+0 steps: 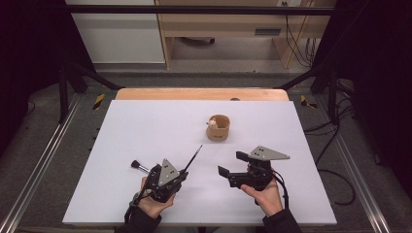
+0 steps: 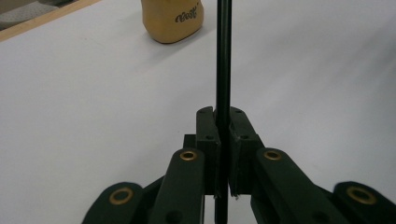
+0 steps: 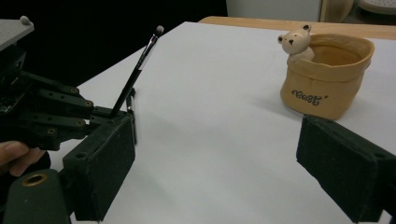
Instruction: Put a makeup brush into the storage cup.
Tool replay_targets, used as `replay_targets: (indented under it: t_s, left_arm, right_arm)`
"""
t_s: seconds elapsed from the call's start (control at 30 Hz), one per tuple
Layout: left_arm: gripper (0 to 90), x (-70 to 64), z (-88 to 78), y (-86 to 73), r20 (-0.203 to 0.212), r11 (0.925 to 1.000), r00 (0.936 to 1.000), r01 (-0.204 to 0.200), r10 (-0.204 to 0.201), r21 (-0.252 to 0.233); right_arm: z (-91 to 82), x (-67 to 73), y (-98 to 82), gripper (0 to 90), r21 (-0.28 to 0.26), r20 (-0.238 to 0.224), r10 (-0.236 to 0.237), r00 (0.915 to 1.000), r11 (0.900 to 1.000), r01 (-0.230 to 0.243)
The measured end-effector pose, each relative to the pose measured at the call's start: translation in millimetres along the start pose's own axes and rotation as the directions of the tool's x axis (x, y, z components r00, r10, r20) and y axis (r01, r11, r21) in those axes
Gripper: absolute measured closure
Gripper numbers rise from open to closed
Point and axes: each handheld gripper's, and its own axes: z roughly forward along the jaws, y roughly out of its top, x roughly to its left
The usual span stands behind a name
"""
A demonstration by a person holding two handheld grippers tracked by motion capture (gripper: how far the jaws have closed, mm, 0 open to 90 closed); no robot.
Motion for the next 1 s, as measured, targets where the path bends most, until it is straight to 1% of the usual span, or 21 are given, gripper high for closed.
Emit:
replay_targets:
  t_s: [0.03,0.2,0.27,0.33,0.4,0.43,0.5,0.6,0.67,0.77,0.87,1.0]
  left_arm:
    - [84.6,-1.3,0.4,0.0,-0.009,0.9999,0.9999,0.011,-0.011,-0.004]
    - [84.6,-3.2,1.5,0.9,-0.014,0.9996,0.9995,0.027,-0.027,-0.009]
    - [84.6,-3.4,2.2,1.4,-0.014,0.9994,0.9993,0.034,-0.034,-0.011]
    - [84.6,-3.3,3.3,1.6,-0.015,0.9991,0.9991,0.040,-0.040,-0.013]
    - [84.6,-2.5,5.1,2.1,-0.016,0.9984,0.9983,0.055,-0.055,-0.016]
    - [84.6,-2.5,5.1,2.1,-0.016,0.9984,0.9983,0.055,-0.055,-0.016]
    - [84.6,-2.2,6.1,2.9,-0.011,0.9972,0.9973,0.072,-0.072,-0.021]
    - [84.6,-2.4,7.2,4.8,-0.012,0.9968,0.9970,0.076,-0.076,-0.024]
    - [84.6,-2.7,7.7,6.0,-0.011,0.9964,0.9966,0.081,-0.081,-0.026]
    - [84.6,-4.4,9.1,8.8,-0.010,0.9951,0.9957,0.091,-0.092,-0.037]
    - [84.6,-6.1,9.7,10.9,-0.012,0.9948,0.9956,0.092,-0.093,-0.044]
    - [84.6,-8.7,10.5,14.6,-0.010,0.9937,0.9950,0.099,-0.099,-0.053]
  right_arm:
    - [2.0,1.6,-0.8,12.0,-0.002,-0.006,0.024,0.9997,1.000,-0.024]
    - [5.9,4.4,-0.5,12.7,-0.004,-0.002,0.031,0.9995,0.999,-0.031]
    - [8.4,6.4,0.4,12.8,-0.003,-0.002,0.027,0.9996,1.000,-0.027]
    - [10.1,8.3,1.9,12.9,-0.010,-0.006,0.029,0.9996,1.000,-0.029]
    - [11.3,10.6,4.4,14.0,-0.023,-0.009,0.028,0.9996,0.999,-0.028]
    - [11.3,10.6,4.4,14.0,-0.023,-0.009,0.028,0.9996,0.999,-0.028]
    - [12.2,11.5,6.0,14.2,-0.031,-0.014,0.038,0.9992,0.999,-0.038]
    - [13.6,13.7,10.2,15.6,-0.046,-0.028,0.052,0.9983,0.997,-0.053]
    - [15.0,16.2,14.4,17.0,-0.064,-0.044,0.070,0.9966,0.995,-0.073]
    - [16.6,18.7,19.1,18.1,-0.078,-0.056,0.082,0.9950,0.993,-0.086]
    - [17.6,20.5,21.3,18.6,-0.082,-0.059,0.085,0.9946,0.993,-0.090]
    - [19.8,23.3,25.6,20.4,-0.091,-0.068,0.099,0.9928,0.990,-0.105]
